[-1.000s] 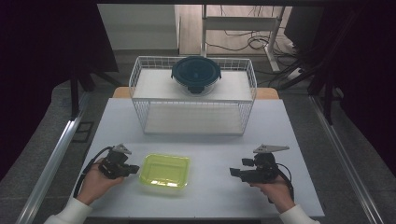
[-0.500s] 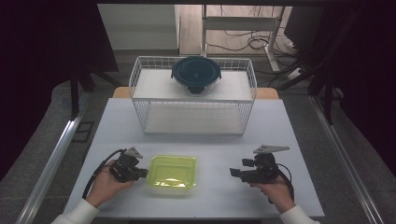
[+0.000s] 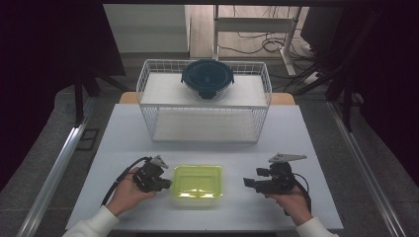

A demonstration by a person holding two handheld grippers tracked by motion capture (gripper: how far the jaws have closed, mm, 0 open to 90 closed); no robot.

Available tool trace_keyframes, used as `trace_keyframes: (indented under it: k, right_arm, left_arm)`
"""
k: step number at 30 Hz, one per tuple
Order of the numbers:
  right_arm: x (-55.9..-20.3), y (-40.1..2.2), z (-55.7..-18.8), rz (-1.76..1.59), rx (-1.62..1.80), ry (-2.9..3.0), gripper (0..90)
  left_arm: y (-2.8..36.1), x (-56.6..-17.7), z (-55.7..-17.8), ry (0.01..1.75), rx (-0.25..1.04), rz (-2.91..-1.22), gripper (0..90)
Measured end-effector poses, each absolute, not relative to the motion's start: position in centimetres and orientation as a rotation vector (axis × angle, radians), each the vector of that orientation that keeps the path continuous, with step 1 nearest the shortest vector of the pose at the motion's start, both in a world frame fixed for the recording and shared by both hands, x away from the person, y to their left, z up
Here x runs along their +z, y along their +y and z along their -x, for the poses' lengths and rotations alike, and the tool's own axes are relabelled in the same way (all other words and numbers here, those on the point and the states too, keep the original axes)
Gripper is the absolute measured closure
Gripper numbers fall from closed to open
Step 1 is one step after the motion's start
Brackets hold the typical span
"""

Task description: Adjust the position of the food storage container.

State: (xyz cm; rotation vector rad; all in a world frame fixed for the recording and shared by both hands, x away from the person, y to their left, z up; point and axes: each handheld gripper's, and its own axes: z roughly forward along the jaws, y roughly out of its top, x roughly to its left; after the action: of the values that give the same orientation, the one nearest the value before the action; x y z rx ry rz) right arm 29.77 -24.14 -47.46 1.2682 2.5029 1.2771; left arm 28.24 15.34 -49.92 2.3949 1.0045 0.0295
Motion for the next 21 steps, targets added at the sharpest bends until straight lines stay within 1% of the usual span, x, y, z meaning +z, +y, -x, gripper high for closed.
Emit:
trace_keyframes:
  k: [5, 21]
  right_arm:
    - [-47.4, -24.1, -29.7, -1.267, 1.275, 2.504, 25.8]
    - [-47.4, -24.1, -29.7, -1.259, 1.278, 2.504, 25.9]
  left_arm:
    - [14.3, -49.7, -28.5, 0.967, 0.026, -2.41, 90.0]
    - [12.7, -50.0, -28.6, 0.94, 0.008, -2.417, 90.0]
